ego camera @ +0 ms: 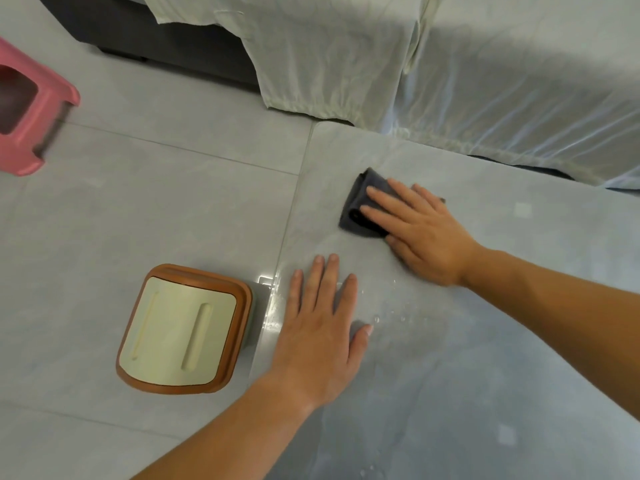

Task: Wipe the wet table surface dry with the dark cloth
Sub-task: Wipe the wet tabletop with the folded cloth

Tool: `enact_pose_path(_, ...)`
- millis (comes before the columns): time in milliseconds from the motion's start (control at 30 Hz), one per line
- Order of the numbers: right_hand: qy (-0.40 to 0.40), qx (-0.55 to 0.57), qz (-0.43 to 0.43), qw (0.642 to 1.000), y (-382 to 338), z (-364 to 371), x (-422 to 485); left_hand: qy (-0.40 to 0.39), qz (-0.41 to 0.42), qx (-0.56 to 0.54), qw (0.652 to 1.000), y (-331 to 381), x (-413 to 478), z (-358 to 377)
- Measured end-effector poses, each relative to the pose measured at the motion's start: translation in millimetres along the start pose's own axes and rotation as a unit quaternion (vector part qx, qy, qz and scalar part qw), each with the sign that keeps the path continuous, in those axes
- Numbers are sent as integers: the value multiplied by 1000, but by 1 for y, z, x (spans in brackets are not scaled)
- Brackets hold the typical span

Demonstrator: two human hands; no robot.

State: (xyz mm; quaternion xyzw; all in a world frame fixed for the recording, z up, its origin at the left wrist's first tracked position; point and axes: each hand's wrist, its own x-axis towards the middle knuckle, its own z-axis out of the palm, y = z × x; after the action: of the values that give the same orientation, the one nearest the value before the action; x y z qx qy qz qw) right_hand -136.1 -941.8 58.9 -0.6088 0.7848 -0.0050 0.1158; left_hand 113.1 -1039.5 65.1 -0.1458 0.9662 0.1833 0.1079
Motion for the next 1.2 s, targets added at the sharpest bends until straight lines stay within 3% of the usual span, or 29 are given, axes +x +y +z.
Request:
enact_pose_path(133,54,60,195,978,1,-1,2,10,-7,4,1000,3,-6,7)
enact_pose_path(200,75,54,178,980,-23,7,-13,16,-12,0,1000,4,-7,7)
enact_pose_path(300,35,24,51,998,-42,19,-62,10,-18,10,1000,3,-15,7)
enact_pose_path(367,17,17,19,1000,-31,19,-77,8,-18,21,1000,1,-23,10)
enact_pose_path(500,65,70,191,977,-38,22,-69,7,-11,29,999,-3,-32,15)
enact_pose_path(567,98,82,231,964,-67,27,-71,9,-10,24,1000,-3,-32,14)
enact_pose_path(667,74,57,136,986,-103,36,-90,8,-16,4,1000,0,-38,12)
enact_pose_path(767,38,49,58,996,-88,27,-73,-4,-14,13,1000,1,-49,15)
enact_pose_path(967,70,71,124,987,-88,7,46,-2,-10,21,1000,-2,-52,21)
enact_pose_path(1133,-14,5,-108,994,-83,12,21,-18,-20,16,1000,-1,-54,19)
enact_pose_path(1200,-16,2,-116,993,-65,5,31,-15,-22,17,1000,-1,-54,19)
